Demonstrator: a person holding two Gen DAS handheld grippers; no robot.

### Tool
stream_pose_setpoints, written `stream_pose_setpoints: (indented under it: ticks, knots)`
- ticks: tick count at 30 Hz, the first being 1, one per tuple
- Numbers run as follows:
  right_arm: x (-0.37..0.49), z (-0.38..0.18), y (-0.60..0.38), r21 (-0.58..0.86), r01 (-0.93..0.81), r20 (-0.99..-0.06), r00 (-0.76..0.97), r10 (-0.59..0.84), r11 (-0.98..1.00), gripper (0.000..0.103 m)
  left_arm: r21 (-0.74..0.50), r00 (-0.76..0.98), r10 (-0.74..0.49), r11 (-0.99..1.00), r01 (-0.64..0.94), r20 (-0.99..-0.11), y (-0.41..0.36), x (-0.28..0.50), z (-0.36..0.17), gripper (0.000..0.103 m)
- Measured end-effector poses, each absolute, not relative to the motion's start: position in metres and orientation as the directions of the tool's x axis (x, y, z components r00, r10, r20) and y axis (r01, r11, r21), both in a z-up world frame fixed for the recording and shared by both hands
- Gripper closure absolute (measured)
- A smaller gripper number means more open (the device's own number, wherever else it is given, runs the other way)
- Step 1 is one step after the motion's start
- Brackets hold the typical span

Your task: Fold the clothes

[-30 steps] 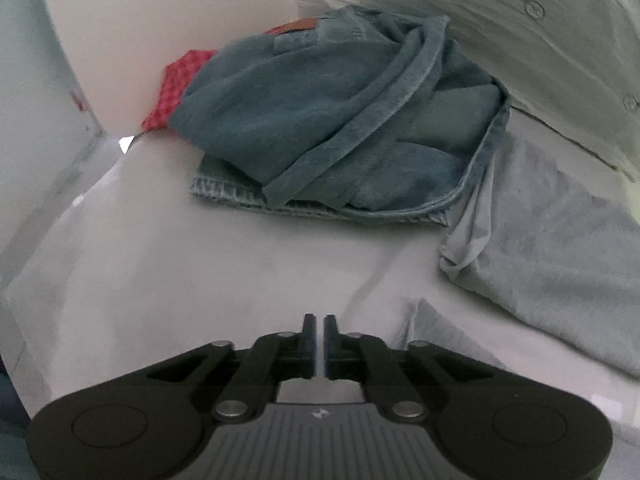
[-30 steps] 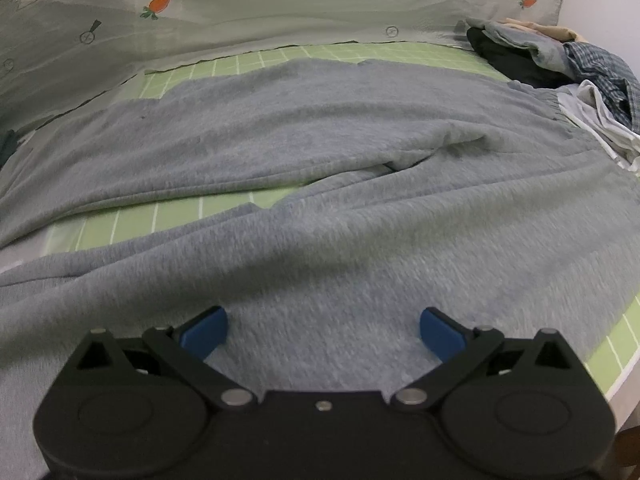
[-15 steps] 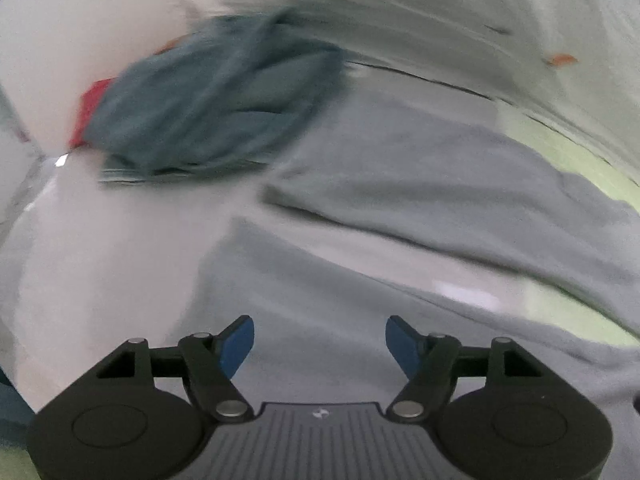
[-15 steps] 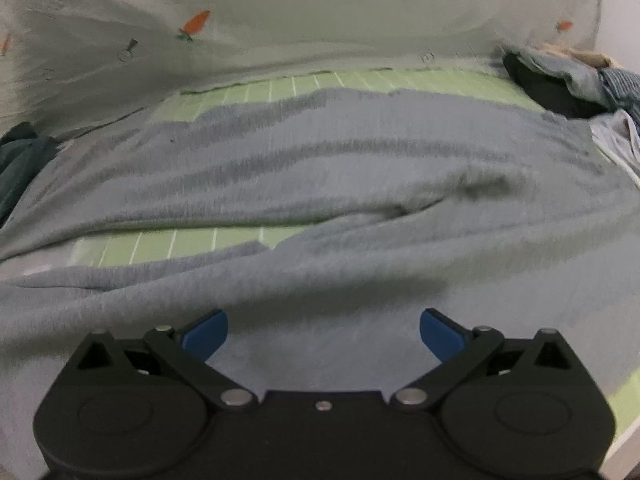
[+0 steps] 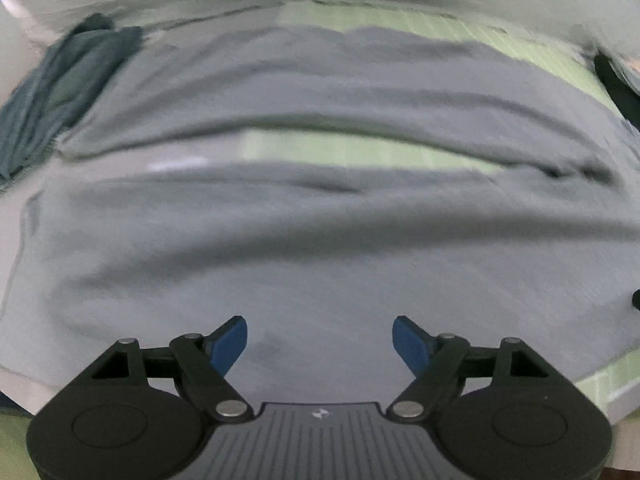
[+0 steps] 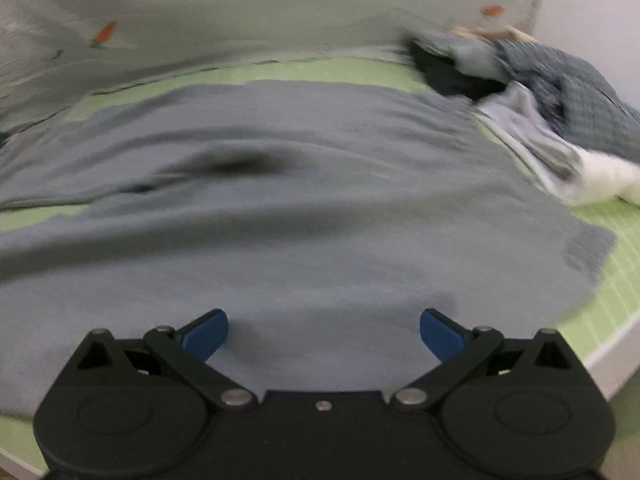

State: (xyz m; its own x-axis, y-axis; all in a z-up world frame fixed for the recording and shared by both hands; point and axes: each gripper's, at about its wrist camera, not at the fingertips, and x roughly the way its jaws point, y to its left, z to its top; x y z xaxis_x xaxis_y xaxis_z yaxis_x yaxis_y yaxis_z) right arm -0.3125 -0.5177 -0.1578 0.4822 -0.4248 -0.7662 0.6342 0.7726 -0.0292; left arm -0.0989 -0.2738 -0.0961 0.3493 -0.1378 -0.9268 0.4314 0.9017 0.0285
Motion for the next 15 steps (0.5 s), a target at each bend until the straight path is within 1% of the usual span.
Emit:
stream_pose_setpoints:
  ticks: [5,6,8,15]
  knots:
    - [-0.357,-0.18,-0.562,-0.008,0.687,-0.78,0.451,-0.434,0.727,0.0,0.026,0.3,-0.12,0.897,0.441,-0.946,-0.314,-0.126,-0.115,0.022]
    - [-0.364,-0.182,-0.57,0.006,0.698,-0.781,0.451,-0.433,0.717,0.0,0.029,0.298,-0.117,0.895,0.445,-0.947,-0.321,-0.13,-0.117,0.019]
    - [-0.373,-0.186,-0.583,0.015,0.71,-0.78,0.449,-0.435,0.704,0.0,0.036,0.309,-0.115,0.895,0.444,-0.944,-0.332,-0.136,-0.119,0.019]
    - [-0.393,-0.189,-0.625,0.084,0.75,-0.753,0.479,-0.452,0.656,0.0,0.044,0.285,-0.073,0.922,0.385,-0.956,-0.342,-0.134,-0.122,0.007]
